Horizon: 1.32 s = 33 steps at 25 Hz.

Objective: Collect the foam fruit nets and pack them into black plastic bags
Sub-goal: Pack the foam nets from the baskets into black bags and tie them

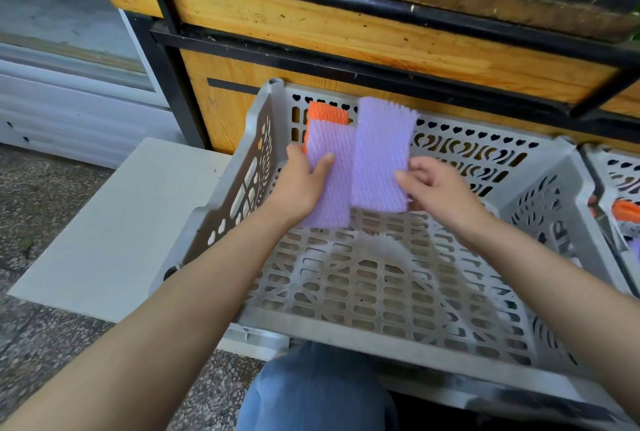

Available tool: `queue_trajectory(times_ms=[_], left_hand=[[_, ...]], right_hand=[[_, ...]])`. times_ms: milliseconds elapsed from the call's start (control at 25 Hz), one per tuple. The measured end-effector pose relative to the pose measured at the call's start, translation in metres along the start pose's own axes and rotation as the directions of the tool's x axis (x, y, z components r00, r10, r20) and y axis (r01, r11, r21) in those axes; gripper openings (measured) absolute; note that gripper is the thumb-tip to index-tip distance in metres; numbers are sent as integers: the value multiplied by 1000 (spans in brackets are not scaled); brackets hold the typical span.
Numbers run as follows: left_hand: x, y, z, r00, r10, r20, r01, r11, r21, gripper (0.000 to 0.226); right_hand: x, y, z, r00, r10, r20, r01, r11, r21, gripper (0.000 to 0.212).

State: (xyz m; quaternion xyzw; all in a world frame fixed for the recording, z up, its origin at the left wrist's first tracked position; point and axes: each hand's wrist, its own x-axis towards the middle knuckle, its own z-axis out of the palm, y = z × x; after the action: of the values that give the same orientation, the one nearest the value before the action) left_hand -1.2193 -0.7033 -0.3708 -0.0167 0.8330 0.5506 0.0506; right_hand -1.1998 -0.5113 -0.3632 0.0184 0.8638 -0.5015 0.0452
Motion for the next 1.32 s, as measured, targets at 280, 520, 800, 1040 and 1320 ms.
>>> queue_trajectory(times_ms=[280,520,800,1040,1320], left_hand=[[4,1,-10,994,26,-107,-42,988,-150,47],[18,-10,-16,960,37,-279,-53,997,-49,52],[23,-11,-13,956,56,-289,-51,998,24,54],[22,-15,-7,966,51,-253,-8,986,167,57],[16,-18,2,993,73,-94,-43,956,289,56]], right_hand=[[30,-25,47,978,-204,-30,204,979,-29,21],[83,23,50,978,-209,24,185,800,-571,54],[90,51,62,987,-158,18,105,564,-819,36],[52,35,34,996,-81,-42,42,818,-574,20],[-13,-9,-3,952,-195,-236,87,912,-401,16]])
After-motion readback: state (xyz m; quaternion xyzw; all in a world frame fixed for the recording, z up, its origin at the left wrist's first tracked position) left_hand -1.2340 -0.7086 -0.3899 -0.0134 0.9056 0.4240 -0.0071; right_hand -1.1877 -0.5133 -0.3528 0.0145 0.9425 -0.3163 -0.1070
